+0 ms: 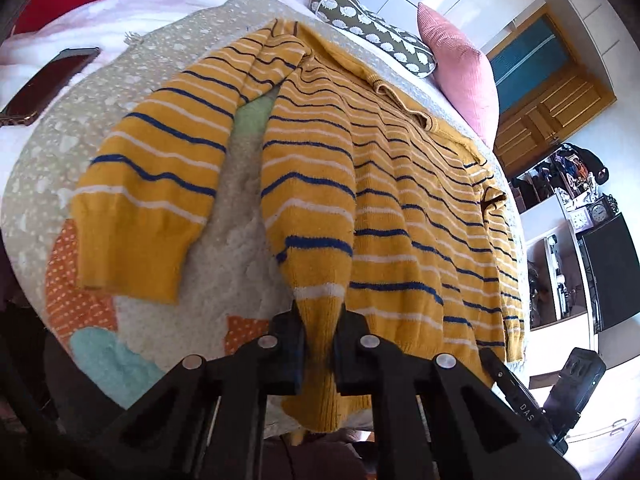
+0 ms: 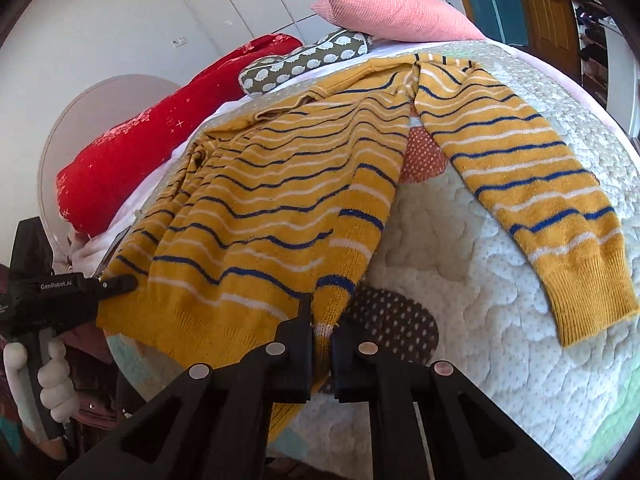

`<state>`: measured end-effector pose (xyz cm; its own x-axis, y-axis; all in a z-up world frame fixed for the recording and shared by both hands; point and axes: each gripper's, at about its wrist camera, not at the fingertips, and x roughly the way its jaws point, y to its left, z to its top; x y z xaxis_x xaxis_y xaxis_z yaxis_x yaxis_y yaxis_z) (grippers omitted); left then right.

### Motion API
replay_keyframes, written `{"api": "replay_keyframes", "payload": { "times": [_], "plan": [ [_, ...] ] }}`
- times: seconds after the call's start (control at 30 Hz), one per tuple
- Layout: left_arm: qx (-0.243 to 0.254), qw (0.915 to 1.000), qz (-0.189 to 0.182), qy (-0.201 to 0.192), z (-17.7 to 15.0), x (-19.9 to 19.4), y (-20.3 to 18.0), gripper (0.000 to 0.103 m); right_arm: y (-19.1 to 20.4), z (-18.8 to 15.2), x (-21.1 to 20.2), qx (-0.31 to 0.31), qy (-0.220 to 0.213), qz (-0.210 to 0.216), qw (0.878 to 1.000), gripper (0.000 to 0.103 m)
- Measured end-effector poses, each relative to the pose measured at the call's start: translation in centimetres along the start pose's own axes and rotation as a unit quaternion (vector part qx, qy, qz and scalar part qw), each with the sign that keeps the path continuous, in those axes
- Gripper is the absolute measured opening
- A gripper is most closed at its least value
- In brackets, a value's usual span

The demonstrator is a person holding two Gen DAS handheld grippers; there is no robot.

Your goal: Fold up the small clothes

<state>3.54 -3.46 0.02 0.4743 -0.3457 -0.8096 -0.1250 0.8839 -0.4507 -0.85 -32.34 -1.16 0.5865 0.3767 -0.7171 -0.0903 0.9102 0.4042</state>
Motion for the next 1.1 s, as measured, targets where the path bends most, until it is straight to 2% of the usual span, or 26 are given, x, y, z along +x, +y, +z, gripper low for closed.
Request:
{"api": "replay_keyframes", "payload": {
  "times": [0.13,0.2,0.3,0.33,0.43,0.47,0.53,0.6,0.67,0.83,0.97,1.03,1.1],
  "plan": [
    [-0.017,0.9993,0.019,0.026,-1.6,0.3,1.9,0.010,0.1,-3.0,-0.5,-0.015,0.019,-0.021,0.999,0.004],
    [-0.040,0.9984,0.012,0.037,-2.1,0.6,3.1,0.010,-0.4,-3.8,-0.7,-0.003,0.023,-0.021,1.000,0.004],
    [-0.037,0.9992,0.003,0.011,-3.1,-1.9,3.7,0.010,-1.1,-3.8,-1.8,0.020,0.018,-0.017,1.000,0.006],
    [-0.021,0.9997,0.013,-0.010,-3.3,-3.2,3.2,0.016,-1.2,-3.8,-2.5,0.020,0.011,-0.022,0.999,0.006],
    [0.027,0.9965,0.049,-0.063,-4.0,-6.2,1.7,0.046,-1.8,-3.8,-4.9,0.015,-0.016,-0.053,0.998,0.007],
    [0.040,0.9948,0.056,-0.076,-4.1,-7.1,1.4,0.051,-2.2,-3.9,-5.7,0.016,-0.025,-0.065,0.997,0.007],
    [0.064,0.9923,0.059,-0.088,-4.2,-8.2,0.6,0.052,-3.3,-4.1,-7.2,0.024,-0.039,-0.087,0.995,0.014],
    [0.069,0.9930,0.045,-0.085,-3.7,-8.2,-0.1,0.053,-4.6,-4.3,-8.3,0.038,-0.049,-0.098,0.993,0.020],
    [0.071,0.9942,0.027,-0.076,-2.9,-7.8,-1.0,0.053,-5.5,-3.8,-8.7,0.044,-0.051,-0.102,0.993,0.021],
    [0.079,0.9954,-0.014,-0.053,1.8,-5.5,-4.1,0.055,-4.6,0.8,-8.1,0.030,-0.051,-0.072,0.996,0.021],
    [0.067,0.9964,-0.034,-0.039,7.8,-1.6,-6.0,0.059,-3.6,7.6,-5.1,0.021,-0.042,-0.037,0.998,0.021],
    [0.053,0.9978,-0.026,-0.029,11.1,1.2,-6.3,0.059,-3.3,11.4,-2.8,0.013,-0.040,-0.037,0.998,0.021],
    [0.038,0.9987,-0.033,-0.010,14.4,4.6,-6.5,0.059,-2.9,15.3,0.0,0.003,-0.035,-0.039,0.999,0.021]
  ]
}}
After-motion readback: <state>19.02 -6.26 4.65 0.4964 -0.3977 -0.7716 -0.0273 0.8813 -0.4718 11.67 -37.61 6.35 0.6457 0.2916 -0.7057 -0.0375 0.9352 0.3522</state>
